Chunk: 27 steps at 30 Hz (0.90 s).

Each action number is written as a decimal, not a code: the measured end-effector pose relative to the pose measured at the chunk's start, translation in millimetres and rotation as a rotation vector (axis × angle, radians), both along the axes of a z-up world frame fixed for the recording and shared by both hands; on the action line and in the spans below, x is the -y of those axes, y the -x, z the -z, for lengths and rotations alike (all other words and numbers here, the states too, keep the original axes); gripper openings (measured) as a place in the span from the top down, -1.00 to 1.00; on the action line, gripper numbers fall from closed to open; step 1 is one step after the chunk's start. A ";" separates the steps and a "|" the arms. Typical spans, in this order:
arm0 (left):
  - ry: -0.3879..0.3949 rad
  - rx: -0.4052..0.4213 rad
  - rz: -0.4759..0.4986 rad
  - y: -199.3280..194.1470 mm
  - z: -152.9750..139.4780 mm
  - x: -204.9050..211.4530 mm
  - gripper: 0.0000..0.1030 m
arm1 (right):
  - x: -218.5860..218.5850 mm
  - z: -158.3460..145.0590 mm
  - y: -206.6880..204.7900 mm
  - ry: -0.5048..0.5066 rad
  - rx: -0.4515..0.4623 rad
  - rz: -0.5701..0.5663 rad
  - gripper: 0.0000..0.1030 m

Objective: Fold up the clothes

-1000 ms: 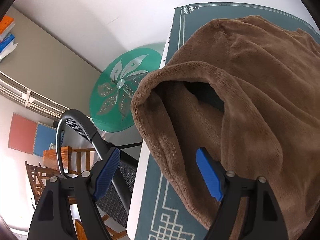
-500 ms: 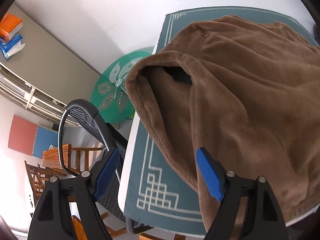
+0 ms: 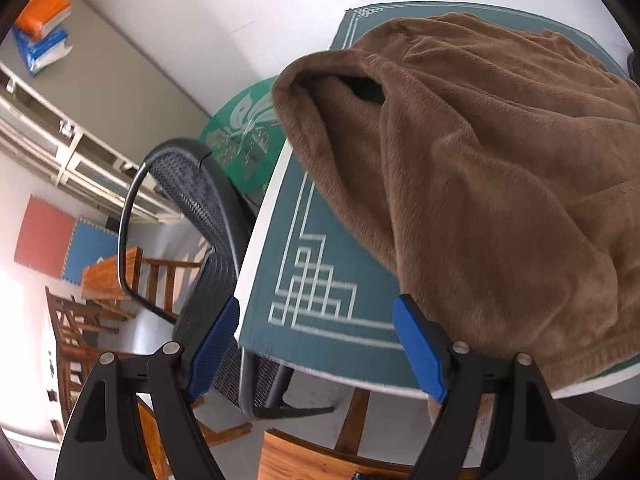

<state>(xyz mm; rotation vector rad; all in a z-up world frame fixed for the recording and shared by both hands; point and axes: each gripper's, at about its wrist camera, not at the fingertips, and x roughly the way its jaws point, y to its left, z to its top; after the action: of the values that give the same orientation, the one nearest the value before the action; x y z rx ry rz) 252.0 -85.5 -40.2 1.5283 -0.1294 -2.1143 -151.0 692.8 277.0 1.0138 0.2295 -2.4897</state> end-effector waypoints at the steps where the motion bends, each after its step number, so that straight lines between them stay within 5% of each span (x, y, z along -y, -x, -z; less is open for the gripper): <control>1: -0.006 -0.004 -0.003 -3.9 0.4 -0.5 -0.61 | 9.0 11.0 -7.4 -0.027 0.017 -0.033 -0.97; 14: -0.033 0.077 0.100 -46.2 38.8 -38.9 -0.61 | 120.9 149.0 -99.2 -0.372 0.229 -0.450 -0.97; 21: -0.027 0.096 0.106 -57.0 52.8 -48.6 -0.61 | 136.8 164.0 -91.8 -0.406 0.255 -0.471 -0.97; 27: -0.097 0.078 0.091 -63.3 58.8 -54.1 -0.61 | 143.4 172.4 -93.5 -0.448 0.259 -0.505 -0.97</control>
<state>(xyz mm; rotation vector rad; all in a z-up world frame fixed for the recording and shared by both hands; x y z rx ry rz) 315.2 -31.5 -99.0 1.6917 -0.1278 -2.1606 -57.5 549.4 104.6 1.2501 0.8713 -1.8651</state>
